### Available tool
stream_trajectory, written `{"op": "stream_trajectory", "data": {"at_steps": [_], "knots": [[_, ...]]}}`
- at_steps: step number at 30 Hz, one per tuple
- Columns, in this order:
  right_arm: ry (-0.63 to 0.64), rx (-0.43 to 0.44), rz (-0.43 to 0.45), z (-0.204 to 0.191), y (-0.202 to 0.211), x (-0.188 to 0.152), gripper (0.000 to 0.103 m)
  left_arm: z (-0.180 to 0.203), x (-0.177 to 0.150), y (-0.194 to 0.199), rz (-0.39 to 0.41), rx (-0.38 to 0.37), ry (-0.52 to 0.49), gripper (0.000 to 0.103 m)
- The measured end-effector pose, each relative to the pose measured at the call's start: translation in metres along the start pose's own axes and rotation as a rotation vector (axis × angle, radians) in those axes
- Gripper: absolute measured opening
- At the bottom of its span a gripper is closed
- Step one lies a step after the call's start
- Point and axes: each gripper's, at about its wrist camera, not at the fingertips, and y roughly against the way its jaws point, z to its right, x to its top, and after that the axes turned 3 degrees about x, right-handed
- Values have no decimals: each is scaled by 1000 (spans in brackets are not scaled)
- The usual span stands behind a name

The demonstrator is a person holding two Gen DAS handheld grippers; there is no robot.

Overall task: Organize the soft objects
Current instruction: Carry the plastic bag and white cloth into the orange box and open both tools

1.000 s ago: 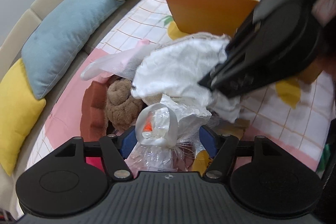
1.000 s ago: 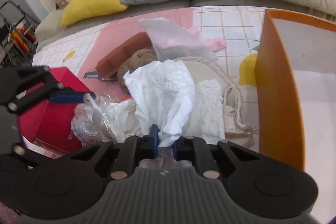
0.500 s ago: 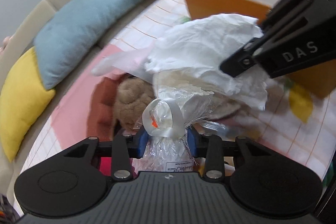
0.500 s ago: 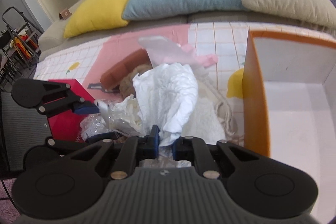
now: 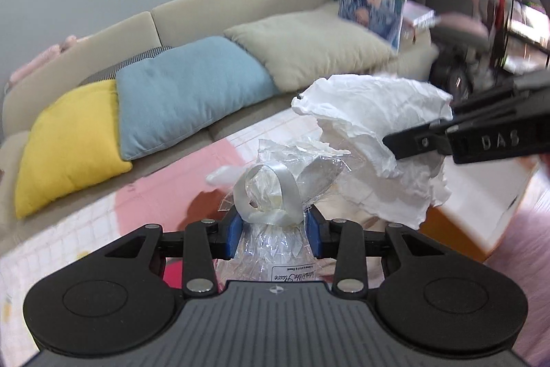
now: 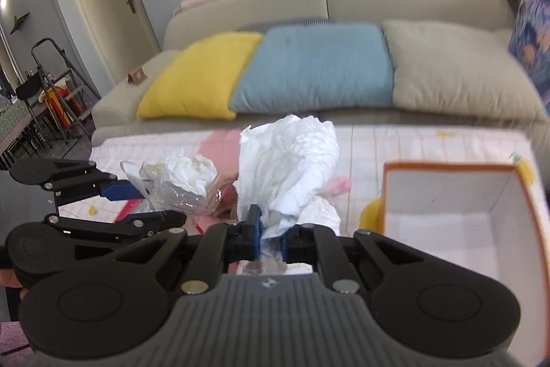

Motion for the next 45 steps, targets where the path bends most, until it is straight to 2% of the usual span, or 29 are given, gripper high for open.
{"op": "stream_trajectory", "data": {"at_steps": [5,11,15,20,25,31,40,45], "knots": [[13,-11,18,13,41,11,9,14,18,15,61,-127,125,43],[45,-116,-28,48,70,5,9,60,45,2,88,-264,146,43],[57,-206,-115,82,73,-6,9,90,63,-22,31,-392,189,43],[40,-274,-203,121,67,-23,9,122,74,-62,-87,-495,240,43],[16,-313,-243,146,48,-37,9,147,73,-113,-207,-482,209,43],[-2,-319,-319,162,19,-56,9,161,54,-155,-319,-413,176,43],[-1,-325,-465,174,-15,-80,10,173,39,-172,-441,-388,122,44],[0,-315,-522,175,-26,-85,16,175,34,-180,-496,-366,116,45]]}}
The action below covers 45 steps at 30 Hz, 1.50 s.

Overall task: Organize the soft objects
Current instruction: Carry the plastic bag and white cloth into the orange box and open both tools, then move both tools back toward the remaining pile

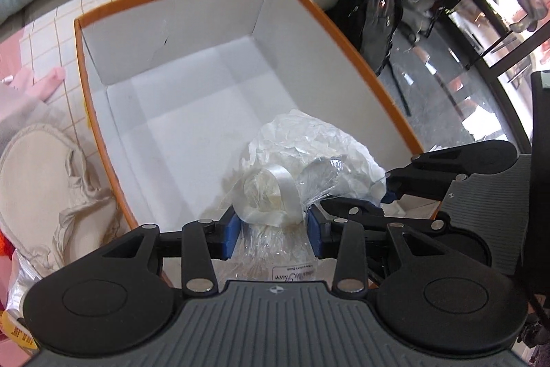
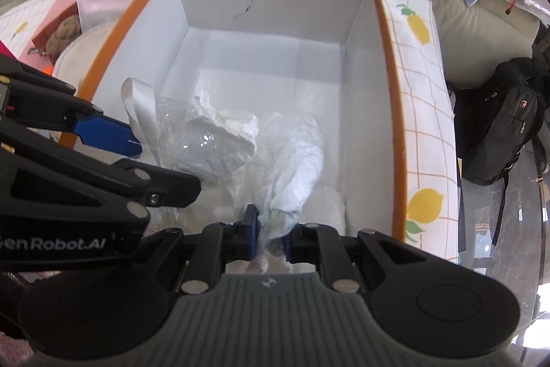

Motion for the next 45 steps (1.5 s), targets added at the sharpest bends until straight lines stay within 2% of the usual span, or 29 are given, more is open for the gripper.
{"op": "stream_trajectory", "data": {"at_steps": [3,4,5,6,8,11,13,15,17,20,24,27,34,40,45], "knots": [[-11,5,-20,-1,-3,1,18,-2,0,0,2,-6,10,49],[-12,2,-23,-1,-3,1,19,-3,1,2,7,-12,15,54],[-11,-2,-28,-2,-3,1,24,-4,2,4,13,-19,19,60],[-7,-3,-32,-3,-3,2,30,-5,2,6,21,-27,23,62],[1,-3,-34,-5,-2,3,36,-6,1,9,31,-33,27,68],[8,-8,-37,-6,2,4,39,-7,1,17,47,-45,35,72],[-1,-13,-35,-6,7,5,45,-7,1,23,61,-51,35,72],[-4,-26,-32,-7,13,5,57,-6,1,32,88,-53,24,73],[0,-58,-31,-9,21,5,64,-5,-1,43,125,-47,12,73],[12,-89,-6,-12,37,3,65,-6,-5,61,187,-49,0,73],[-24,-135,82,-16,65,-3,66,-8,-16,86,278,-56,-18,73],[-55,-166,185,-25,89,-12,70,-9,-26,108,350,-53,-40,73],[-90,-214,398,-69,120,-35,77,-16,-54,151,485,-43,-97,73],[-129,-139,522,-115,128,-48,81,-44,-87,168,544,7,-84,73],[-155,-81,555,-150,121,-52,80,-85,-120,173,550,58,-37,73]]}}
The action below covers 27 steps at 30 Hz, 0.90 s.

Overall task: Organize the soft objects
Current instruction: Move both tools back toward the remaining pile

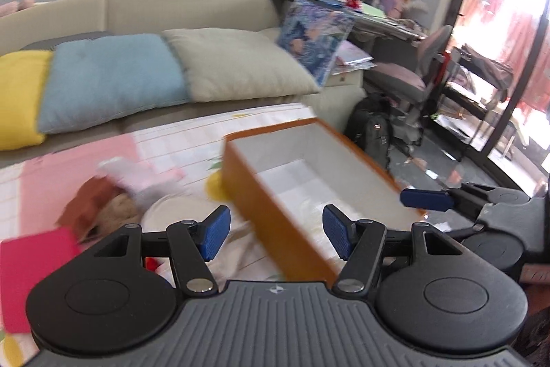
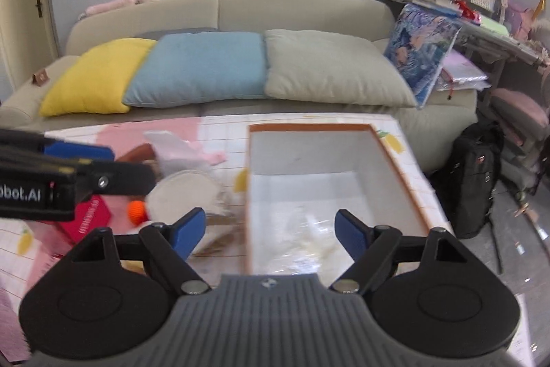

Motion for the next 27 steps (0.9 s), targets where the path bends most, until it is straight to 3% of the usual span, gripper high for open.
{"op": "stream_trajectory", "data": {"at_steps": [4,12,17,22,27], "knots": [[-17,62,-18,-28,-10,-9,76,-31,-20,11,-15,82,8,72],[63,122,-116,-76,-45,-30,59,-67,-64,11,-115,168,50,72],[118,132,-174,-84,-63,-42,57,-80,-86,-2,-173,158,44,71],[150,148,-214,-83,-79,-48,53,-68,-88,-26,-193,171,-109,71],[165,167,-231,-82,-96,-47,51,-52,-97,-60,-246,236,-316,76]]}}
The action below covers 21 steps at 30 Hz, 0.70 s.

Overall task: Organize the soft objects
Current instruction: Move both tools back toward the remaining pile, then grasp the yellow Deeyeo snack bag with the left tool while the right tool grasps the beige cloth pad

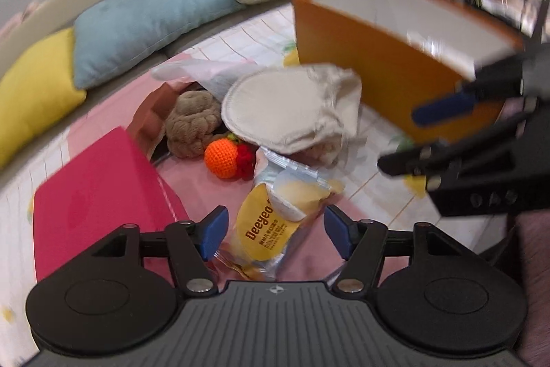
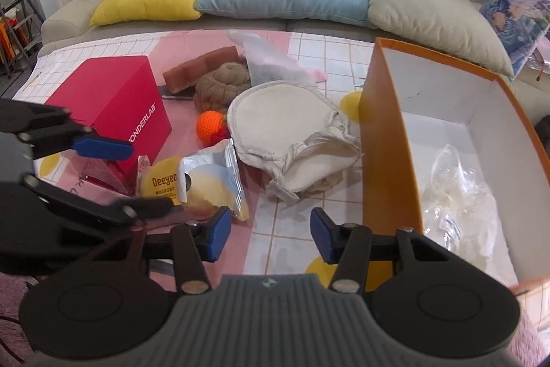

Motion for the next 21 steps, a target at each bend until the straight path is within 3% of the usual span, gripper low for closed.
{"op": "stream_trajectory", "data": {"at_steps": [6,8,12,21], "knots": [[92,-21,1,2,-23,10,52,20,-3,-26,-37,73,-171,82],[163,-50,0,-2,-32,14,57,23,-2,-31,-59,78,-202,82],[310,-82,28,-8,-46,21,62,20,1,-42,-91,70,-188,82],[443,-49,7,-14,-79,31,56,17,6,-57,-128,32,-139,77]]}}
